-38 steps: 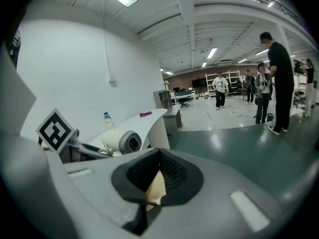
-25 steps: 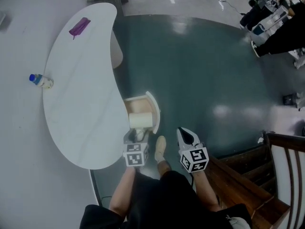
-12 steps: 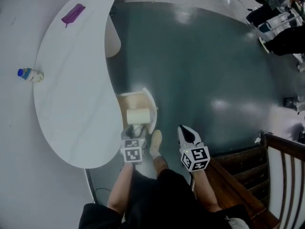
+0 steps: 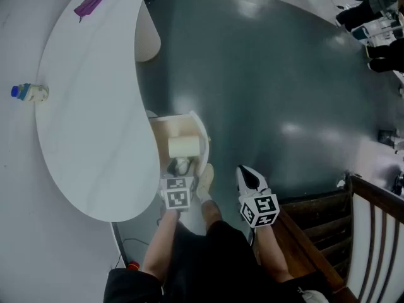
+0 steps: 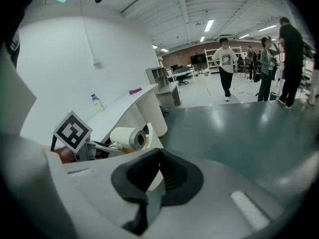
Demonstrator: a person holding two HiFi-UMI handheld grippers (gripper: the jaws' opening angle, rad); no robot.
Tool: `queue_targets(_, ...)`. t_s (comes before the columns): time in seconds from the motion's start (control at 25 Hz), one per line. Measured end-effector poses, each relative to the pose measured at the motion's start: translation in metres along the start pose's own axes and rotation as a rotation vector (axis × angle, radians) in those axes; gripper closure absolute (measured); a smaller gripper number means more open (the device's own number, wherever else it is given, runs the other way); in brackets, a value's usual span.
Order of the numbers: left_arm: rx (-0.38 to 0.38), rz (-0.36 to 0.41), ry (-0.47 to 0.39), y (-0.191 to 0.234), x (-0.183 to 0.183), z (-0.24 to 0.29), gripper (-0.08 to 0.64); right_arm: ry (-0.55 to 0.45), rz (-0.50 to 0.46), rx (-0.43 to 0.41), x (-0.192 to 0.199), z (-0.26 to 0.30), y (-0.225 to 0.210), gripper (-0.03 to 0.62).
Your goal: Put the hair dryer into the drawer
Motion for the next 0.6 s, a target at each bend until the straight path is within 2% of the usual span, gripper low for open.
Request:
queue_targets(0.16,-0.013,-0.044,0.023,0.007,0.005,0.015,0.318,0.021,0.006,-0.004,0.006,0.007,-0.005,0.589)
queue_targets(0.6,-0.045,-0.074,0.058,0.025,0.011,0.053,0.318,0.078,0.028,-0.007,0.026,0.029,-0.016,0.589)
Point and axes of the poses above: the fingertips, and each gripper's own axes: z forward along the fingers, y to its left, x out of its underside, the point moved 4 cm from there along -z, backward along the fingers, and after that the axes turned 4 degrees about y, right-handed, at the moved point
